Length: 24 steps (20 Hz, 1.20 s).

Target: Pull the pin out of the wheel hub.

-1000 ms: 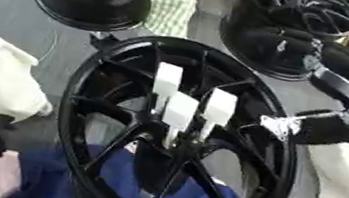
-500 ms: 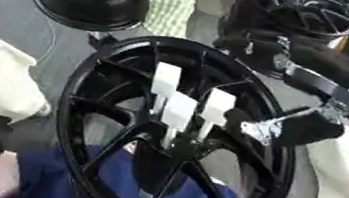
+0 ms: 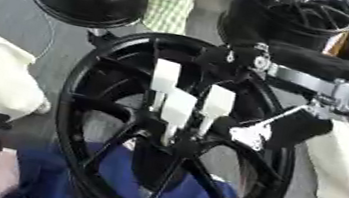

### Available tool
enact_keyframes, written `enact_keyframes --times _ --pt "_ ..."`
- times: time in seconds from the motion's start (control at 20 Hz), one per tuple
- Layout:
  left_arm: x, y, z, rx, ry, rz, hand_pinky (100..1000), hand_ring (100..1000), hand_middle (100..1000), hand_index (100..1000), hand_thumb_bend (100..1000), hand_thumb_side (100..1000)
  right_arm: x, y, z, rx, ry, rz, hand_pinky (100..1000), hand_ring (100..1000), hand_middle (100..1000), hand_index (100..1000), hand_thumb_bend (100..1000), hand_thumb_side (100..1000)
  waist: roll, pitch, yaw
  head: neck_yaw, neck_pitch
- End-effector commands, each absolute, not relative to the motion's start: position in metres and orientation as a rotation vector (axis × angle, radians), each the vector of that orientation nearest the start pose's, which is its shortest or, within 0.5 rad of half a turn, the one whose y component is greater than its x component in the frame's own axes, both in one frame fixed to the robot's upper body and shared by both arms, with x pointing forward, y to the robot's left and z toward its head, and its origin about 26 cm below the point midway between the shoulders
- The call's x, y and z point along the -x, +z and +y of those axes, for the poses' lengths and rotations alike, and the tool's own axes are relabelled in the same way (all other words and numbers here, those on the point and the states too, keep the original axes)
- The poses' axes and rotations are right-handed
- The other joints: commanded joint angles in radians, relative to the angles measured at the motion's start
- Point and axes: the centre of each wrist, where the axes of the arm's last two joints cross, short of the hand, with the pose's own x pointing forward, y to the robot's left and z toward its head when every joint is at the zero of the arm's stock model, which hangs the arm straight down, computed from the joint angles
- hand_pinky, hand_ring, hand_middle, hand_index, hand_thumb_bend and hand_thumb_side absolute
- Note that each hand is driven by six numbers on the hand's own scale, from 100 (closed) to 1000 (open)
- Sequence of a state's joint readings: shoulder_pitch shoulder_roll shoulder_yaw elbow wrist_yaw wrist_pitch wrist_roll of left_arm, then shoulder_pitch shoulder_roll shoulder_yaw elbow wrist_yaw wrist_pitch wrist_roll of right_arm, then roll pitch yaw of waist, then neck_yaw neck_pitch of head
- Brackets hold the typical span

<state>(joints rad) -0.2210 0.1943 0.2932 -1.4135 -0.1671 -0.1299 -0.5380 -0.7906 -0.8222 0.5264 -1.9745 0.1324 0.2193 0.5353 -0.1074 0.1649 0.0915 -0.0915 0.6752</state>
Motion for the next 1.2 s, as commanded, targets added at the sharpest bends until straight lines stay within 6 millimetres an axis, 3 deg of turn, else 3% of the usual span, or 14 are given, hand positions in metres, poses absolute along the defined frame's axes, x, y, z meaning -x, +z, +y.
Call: enact_keyframes --times 0.05,0.5,1.2 --pt "-0.329 0.043 0.352 -0.059 -0.548 -1.674 460 461 637 779 100 703 -0.308 0.302 -0.193 0.315 1.787 -1.674 706 827 886 941 307 325 0.006 -0.011 0.001 -0.005 0.003" --pt "-0.329 0.043 0.351 -0.055 -0.547 -1.675 460 462 637 779 100 705 -0.323 0.311 -0.201 0.319 1.816 -1.558 723 830 876 932 309 347 0.007 -0.012 0.002 -0.008 0.008" --pt "-0.330 0.044 0.350 -0.057 -0.546 -1.680 460 462 637 780 100 704 -0.347 0.298 -0.210 0.374 1.721 -1.508 724 828 862 921 327 350 0.010 -0.010 0.001 -0.010 0.009"
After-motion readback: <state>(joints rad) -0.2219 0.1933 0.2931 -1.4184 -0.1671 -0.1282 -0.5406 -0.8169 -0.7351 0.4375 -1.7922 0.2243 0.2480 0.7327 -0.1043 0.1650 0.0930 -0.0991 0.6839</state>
